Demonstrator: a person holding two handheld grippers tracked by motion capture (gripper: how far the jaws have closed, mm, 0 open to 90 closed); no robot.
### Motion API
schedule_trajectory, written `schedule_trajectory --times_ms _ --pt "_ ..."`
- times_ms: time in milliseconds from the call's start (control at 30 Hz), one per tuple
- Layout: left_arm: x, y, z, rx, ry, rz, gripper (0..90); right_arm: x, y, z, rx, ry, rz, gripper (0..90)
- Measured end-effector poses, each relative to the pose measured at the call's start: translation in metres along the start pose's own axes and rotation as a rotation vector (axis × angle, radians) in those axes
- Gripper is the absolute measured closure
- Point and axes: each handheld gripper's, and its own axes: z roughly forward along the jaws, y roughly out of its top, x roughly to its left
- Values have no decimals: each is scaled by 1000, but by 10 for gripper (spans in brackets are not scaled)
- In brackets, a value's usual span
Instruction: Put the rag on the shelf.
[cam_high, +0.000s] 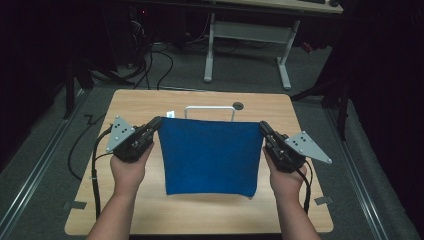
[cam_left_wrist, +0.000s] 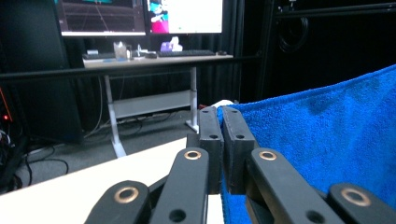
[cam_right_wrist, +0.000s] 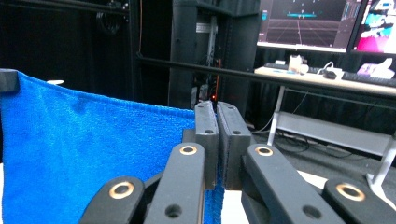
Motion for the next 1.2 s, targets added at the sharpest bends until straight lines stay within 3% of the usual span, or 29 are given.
schedule_trajectory --times_ms 633,1200 --pt "0 50 0 -72 1 58 883 -5 40 0 -71 -6 -11 884" --pt "7 62 11 -68 12 79 883 -13 54 7 -78 -18 -8 884"
